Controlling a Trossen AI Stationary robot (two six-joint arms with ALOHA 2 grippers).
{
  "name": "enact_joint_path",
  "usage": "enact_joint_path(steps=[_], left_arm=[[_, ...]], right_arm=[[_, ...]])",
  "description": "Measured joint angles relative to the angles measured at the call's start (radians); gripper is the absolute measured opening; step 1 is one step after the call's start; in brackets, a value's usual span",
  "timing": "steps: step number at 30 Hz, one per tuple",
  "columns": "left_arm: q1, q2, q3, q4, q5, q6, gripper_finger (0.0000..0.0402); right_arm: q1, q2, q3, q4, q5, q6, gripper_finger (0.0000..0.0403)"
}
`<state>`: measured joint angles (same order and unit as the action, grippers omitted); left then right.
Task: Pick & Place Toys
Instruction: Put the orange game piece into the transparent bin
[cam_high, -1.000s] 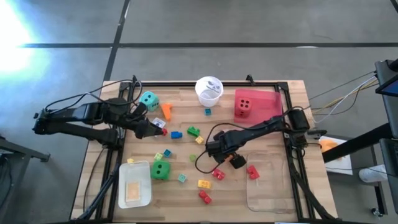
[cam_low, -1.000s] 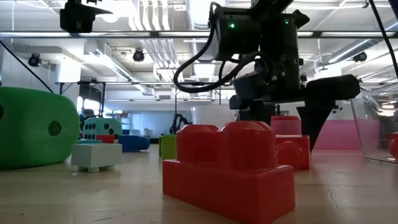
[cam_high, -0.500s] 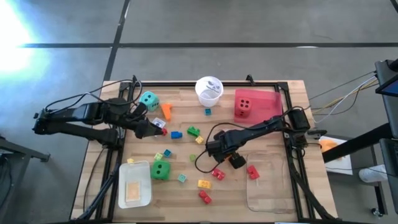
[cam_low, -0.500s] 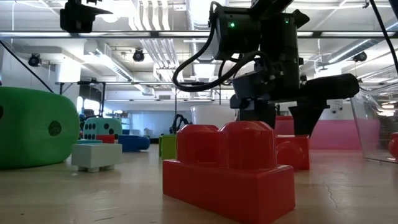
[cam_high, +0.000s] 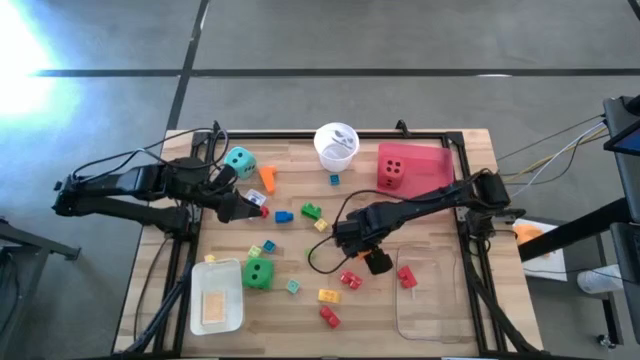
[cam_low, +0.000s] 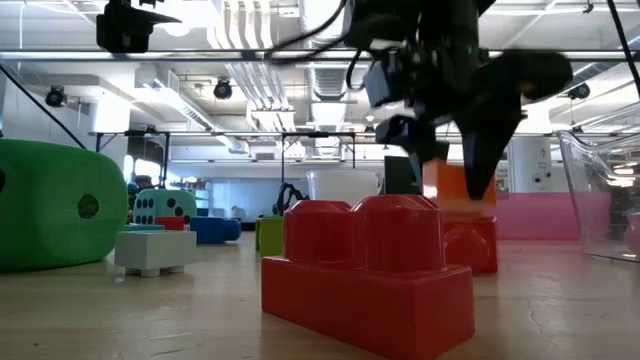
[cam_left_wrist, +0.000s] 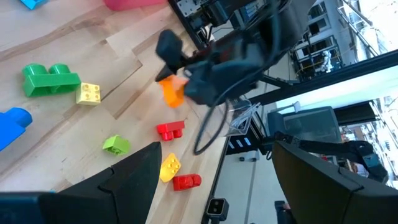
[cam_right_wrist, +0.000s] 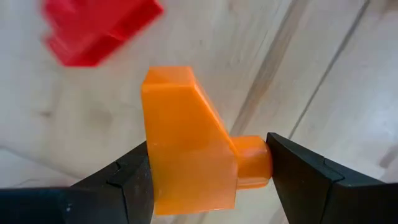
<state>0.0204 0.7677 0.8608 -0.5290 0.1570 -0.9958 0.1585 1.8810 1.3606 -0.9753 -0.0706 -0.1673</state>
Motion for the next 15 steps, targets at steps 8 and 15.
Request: enact_joint_path(steps=[8,15], left_arm=[[0.0,0.0,0.0,0.0,0.0,0.001,0.0307],[0.001,0.0,0.0,0.0,0.0,0.004,0.0307]], right_arm=[[0.0,-0.136,0.0,-0.085,-0.07,0.203,0.0249],[0.0,-0.288,-0.002,-0.114,-0.099,0.439,0.0249]])
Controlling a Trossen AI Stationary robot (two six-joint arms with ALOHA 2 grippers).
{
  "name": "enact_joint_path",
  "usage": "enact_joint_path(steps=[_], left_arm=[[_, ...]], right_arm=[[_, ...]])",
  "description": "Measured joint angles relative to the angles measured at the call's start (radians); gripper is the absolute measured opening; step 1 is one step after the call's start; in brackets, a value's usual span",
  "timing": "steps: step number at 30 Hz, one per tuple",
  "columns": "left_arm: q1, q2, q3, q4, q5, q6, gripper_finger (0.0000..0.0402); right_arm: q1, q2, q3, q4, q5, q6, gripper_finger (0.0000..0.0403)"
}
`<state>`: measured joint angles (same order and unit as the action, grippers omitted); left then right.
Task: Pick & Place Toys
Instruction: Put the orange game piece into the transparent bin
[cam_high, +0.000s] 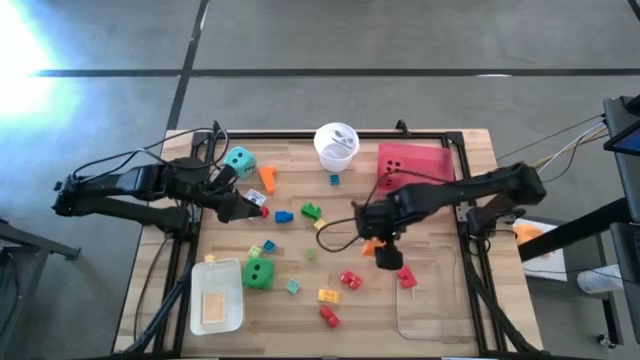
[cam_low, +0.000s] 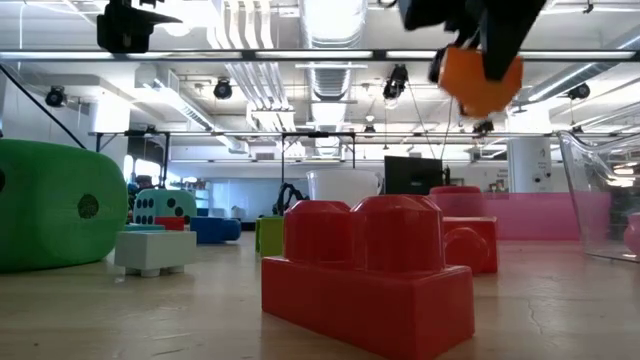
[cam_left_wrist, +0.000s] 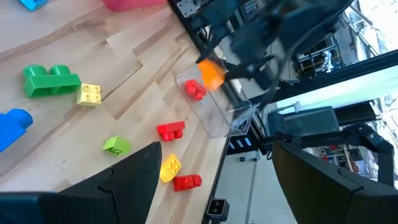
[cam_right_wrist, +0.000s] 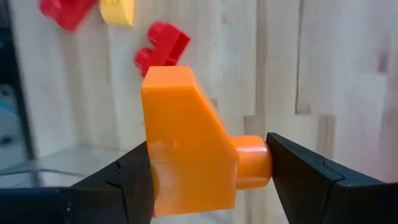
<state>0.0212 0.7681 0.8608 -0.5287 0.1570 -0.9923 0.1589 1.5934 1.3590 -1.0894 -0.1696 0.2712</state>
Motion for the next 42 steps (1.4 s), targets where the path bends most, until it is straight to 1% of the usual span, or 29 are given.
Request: enact_joint_path(steps=[5,10,14,19,26,28,31,37,42], left_arm=[[0.0,0.0,0.0,0.0,0.0,0.02,0.0307],[0.0,0.0,0.0,0.0,0.0,0.027,0.0307],[0.001,0.0,0.0,0.0,0.0,0.027,0.0307],[0.001,0.0,0.0,0.0,0.0,0.027,0.0307],[0.001,0.0,0.0,0.0,0.0,0.027,0.0307],[0.001,0.0,0.0,0.0,0.0,0.027,0.0307],[0.001,0.0,0.0,0.0,0.0,0.027,0.0307],[0.001,0.0,0.0,0.0,0.0,0.027,0.0307],[0.001,0.0,0.0,0.0,0.0,0.027,0.0307]], right_arm=[[0.011,-0.1,-0.002,-0.045,-0.01,0.172,0.0249],[0.061,-0.184,-0.004,-0.099,-0.042,0.292,0.0249],[0.129,-0.224,-0.008,-0.146,-0.049,0.379,0.0249],[0.228,-0.251,-0.016,-0.157,-0.063,0.495,0.0249],[0.38,-0.247,-0.048,-0.154,-0.066,0.66,0.0249],[0.415,-0.234,-0.058,-0.153,-0.042,0.722,0.0249],[0.466,-0.212,-0.068,-0.145,-0.004,0.769,0.0249],[0.517,-0.139,-0.087,-0.123,0.013,0.809,0.0249],[0.544,-0.057,-0.099,-0.104,0.016,0.795,0.0249]])
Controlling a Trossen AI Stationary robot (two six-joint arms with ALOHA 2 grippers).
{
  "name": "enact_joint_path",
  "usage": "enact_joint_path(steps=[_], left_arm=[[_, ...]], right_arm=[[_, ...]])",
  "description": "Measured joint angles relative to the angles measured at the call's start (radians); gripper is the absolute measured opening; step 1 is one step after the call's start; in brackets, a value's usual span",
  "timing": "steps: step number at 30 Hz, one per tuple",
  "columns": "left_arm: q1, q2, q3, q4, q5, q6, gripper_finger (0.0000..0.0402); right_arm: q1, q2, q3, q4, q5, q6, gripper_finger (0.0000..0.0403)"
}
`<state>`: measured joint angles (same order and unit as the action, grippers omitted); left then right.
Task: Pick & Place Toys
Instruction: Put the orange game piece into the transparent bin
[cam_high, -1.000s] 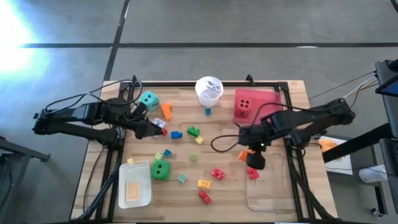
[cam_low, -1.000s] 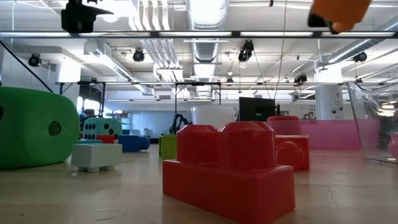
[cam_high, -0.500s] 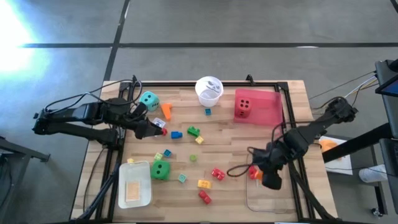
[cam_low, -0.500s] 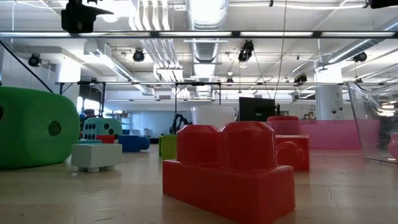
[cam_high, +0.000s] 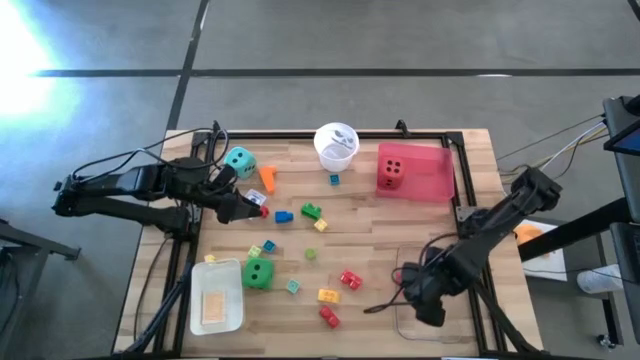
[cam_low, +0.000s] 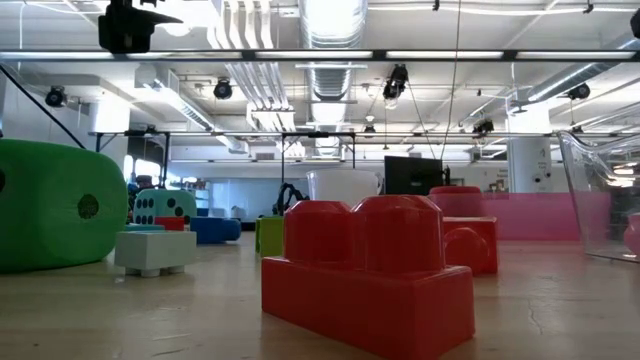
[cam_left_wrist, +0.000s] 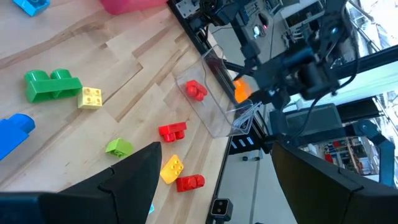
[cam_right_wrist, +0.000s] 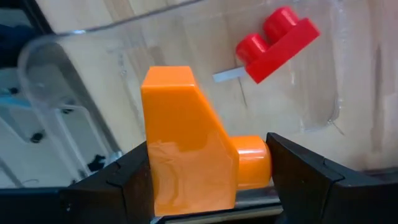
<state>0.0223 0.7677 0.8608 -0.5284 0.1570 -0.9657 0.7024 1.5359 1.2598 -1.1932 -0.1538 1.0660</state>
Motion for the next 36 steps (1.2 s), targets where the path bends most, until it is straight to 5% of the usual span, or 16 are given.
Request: enact_joint_path(steps=[12,36], left_arm=[[0.0,0.0,0.0,-0.001,0.0,0.0,0.0307],[-0.001,0.0,0.0,-0.001,-0.001,-0.011,0.0307]], right_arm=[[0.056,0.143,-0.022,0.064,0.066,-0.135,0.0249],[0.077,0.063,-0.274,0.357,0.067,-0.135,0.0249]])
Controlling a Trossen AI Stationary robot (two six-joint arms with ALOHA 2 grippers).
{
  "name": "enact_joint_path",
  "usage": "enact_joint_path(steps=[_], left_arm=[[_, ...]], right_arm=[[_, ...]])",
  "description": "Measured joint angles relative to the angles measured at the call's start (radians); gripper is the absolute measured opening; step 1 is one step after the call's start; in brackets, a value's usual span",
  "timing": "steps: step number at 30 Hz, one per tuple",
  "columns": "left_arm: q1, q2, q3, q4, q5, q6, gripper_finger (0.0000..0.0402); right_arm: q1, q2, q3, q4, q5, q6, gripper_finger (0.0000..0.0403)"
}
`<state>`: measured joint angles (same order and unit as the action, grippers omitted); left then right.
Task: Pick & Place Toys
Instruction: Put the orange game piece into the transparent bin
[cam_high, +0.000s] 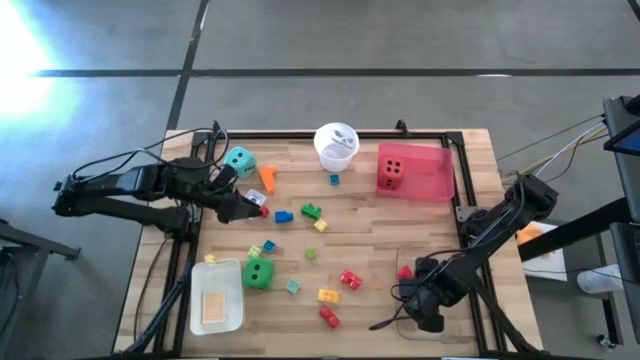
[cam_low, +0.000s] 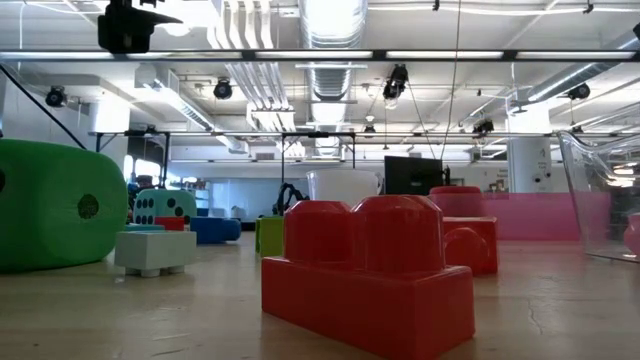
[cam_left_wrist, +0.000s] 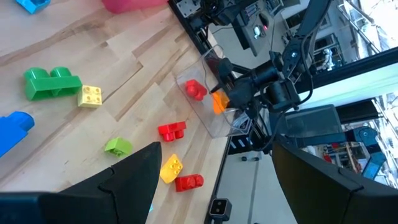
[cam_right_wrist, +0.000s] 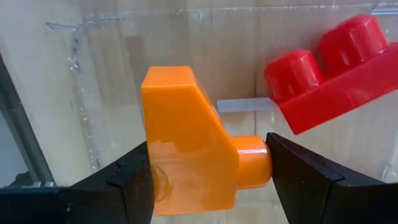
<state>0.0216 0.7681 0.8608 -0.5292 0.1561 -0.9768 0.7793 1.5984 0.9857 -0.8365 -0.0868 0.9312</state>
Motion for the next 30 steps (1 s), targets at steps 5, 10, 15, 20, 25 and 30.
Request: enact_joint_path(steps=[5,10,15,20,25,30], left_arm=[[0.001,0.0,0.0,0.0,-0.009,0.001,0.0307],[0.001,0.0,0.0,0.0,-0.017,0.0,0.0307],[0.0,0.0,0.0,0.0,-0.024,0.0,0.0307],[0.001,0.0,0.0,0.001,-0.027,0.0,0.0307],[0.001,0.0,0.0,0.005,-0.027,0.0,0.0307],[0.001,0.0,0.0,0.005,-0.033,0.0,0.0307]], right_arm=[[0.004,0.0,-0.012,0.012,0.0,-0.007,0.0249],[0.004,0.003,-0.031,0.027,0.0,-0.011,0.0249],[0.004,0.003,-0.041,0.037,-0.002,-0.011,0.0248],[0.004,0.003,-0.042,0.036,-0.003,-0.023,0.0248],[0.004,0.003,-0.042,0.036,-0.003,-0.026,0.0254],[0.004,0.003,-0.042,0.036,-0.003,-0.023,0.0296]])
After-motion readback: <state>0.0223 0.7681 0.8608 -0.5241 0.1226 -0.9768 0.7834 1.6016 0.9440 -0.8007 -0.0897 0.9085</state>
